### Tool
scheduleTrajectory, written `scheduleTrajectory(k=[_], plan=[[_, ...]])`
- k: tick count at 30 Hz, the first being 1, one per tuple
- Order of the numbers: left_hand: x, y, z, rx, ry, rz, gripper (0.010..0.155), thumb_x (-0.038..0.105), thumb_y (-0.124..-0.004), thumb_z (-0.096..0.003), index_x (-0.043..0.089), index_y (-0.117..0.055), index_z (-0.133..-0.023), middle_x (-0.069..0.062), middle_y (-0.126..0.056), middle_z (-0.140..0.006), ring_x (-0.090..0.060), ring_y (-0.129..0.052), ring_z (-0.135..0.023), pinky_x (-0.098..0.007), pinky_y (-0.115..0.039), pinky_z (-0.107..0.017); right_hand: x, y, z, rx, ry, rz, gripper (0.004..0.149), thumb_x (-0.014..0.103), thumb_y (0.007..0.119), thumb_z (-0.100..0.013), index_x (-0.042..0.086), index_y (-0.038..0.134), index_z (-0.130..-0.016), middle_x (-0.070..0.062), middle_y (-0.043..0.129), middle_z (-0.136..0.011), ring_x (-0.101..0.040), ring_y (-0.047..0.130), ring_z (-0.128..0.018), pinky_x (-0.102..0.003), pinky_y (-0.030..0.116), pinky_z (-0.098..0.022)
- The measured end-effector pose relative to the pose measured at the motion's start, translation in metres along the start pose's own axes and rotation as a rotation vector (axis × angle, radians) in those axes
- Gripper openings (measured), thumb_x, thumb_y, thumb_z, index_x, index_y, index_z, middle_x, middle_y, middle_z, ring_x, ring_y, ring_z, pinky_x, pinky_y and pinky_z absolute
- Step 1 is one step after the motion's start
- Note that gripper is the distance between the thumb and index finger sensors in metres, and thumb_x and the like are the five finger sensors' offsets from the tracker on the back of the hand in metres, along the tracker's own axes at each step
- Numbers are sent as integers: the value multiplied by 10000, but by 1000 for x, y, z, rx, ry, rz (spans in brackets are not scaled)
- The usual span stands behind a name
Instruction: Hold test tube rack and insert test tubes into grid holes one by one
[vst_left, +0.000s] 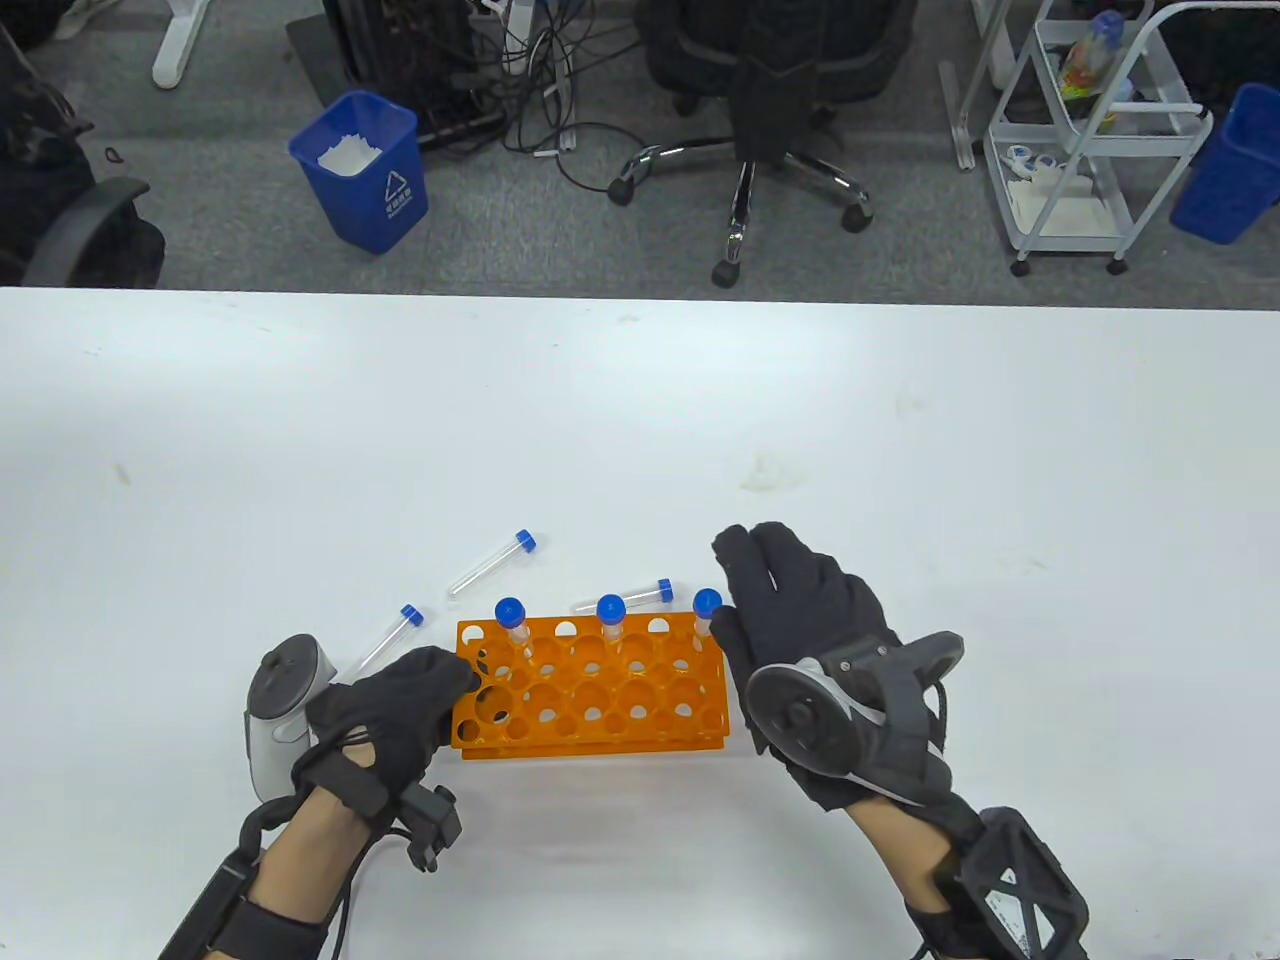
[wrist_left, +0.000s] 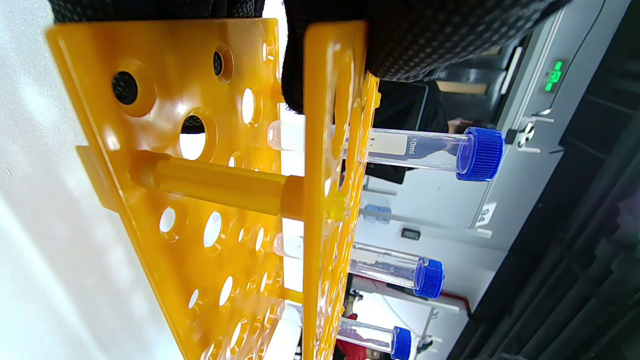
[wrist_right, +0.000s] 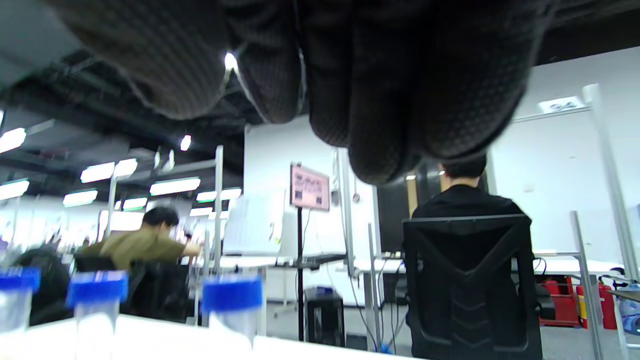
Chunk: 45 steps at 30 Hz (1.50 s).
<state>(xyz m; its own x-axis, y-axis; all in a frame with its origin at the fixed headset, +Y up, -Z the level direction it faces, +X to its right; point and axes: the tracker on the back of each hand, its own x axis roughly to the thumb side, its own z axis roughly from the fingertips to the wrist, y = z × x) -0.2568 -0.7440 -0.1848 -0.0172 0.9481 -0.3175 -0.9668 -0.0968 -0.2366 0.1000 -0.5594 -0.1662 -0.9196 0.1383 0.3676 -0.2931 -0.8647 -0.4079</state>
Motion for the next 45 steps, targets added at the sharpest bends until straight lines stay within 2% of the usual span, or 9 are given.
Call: scheduleTrajectory(k=[3, 7, 11, 16, 20, 24, 28, 34, 45], plan=[[0, 0, 0, 0, 0, 2, 404, 428, -755, -429, 131, -840, -690, -335, -572, -952, -478, -925, -726, -537, -847, -506, -16, -2, 16, -79, 78, -127, 577, 397, 788, -421, 126, 761, -930, -244, 828, -939, -443, 978, -673, -577, 869, -470], [0, 1, 0, 4, -1, 4, 405, 429, -755, -429, 131, -839, -691, -335, -572, -953, -478, -924, -727, -537, -847, -505, -37, 14, 36, -85, 182, -284, 530, 369, 779, -426, 108, 789, -887, -260, 828, -925, -454, 974, -660, -584, 866, -458], [0, 1, 0, 7, -1, 8, 405, 428, -755, -430, 130, -840, -690, -335, -570, -954, -478, -923, -729, -538, -846, -506, -57, 46, 53, 49, 264, -422, 512, 366, 771, -430, 82, 793, -856, -292, 779, -944, -480, 943, -682, -601, 847, -467], [-1, 1, -1, 9, 5, 0, 405, 429, -755, -430, 131, -839, -691, -334, -570, -954, -478, -923, -729, -536, -846, -509, -69, 98, 73, 282, 385, -771, 605, 475, 779, -430, 58, 772, -869, -354, 665, -995, -564, 839, -753, -669, 784, -494], [-3, 0, -2, 7, 7, 0, 405, 429, -754, -430, 132, -837, -693, -334, -570, -954, -475, -923, -731, -536, -845, -511, -70, 128, 82, 472, 452, -1011, 664, 511, 759, -440, 37, 713, -904, -408, 527, -1030, -633, 718, -815, -724, 721, -517], [-5, -2, -3, 3, 14, -10, 404, 429, -753, -431, 132, -837, -693, -335, -568, -955, -476, -921, -734, -536, -845, -512, -67, 143, 88, 531, 498, -1151, 642, 481, 742, -451, 30, 699, -904, -429, 509, -1020, -641, 718, -806, -723, 724, -512], [-7, -5, -4, -7, 18, -12, 405, 429, -752, -432, 132, -835, -695, -336, -567, -955, -475, -921, -736, -536, -845, -513, -63, 152, 92, 581, 516, -1242, 591, 431, 737, -457, 30, 708, -890, -430, 536, -1002, -603, 771, -773, -688, 759, -495], [-7, -6, -5, -13, 18, -17, 405, 430, -751, -432, 134, -834, -695, -336, -563, -956, -475, -918, -739, -536, -842, -519, -62, 154, 92, 577, 542, -1277, 513, 392, 742, -456, 54, 764, -841, -441, 541, -990, -580, 797, -743, -653, 783, -479], [-6, -13, -8, -67, -11, -63, 409, 444, -738, -440, 151, -816, -713, -336, -546, -964, -471, -902, -763, -538, -833, -532, -66, 149, 95, 504, 630, -1327, 433, 333, 763, -435, 4, 843, -705, -465, 575, -959, -601, 815, -695, -644, 826, -419]])
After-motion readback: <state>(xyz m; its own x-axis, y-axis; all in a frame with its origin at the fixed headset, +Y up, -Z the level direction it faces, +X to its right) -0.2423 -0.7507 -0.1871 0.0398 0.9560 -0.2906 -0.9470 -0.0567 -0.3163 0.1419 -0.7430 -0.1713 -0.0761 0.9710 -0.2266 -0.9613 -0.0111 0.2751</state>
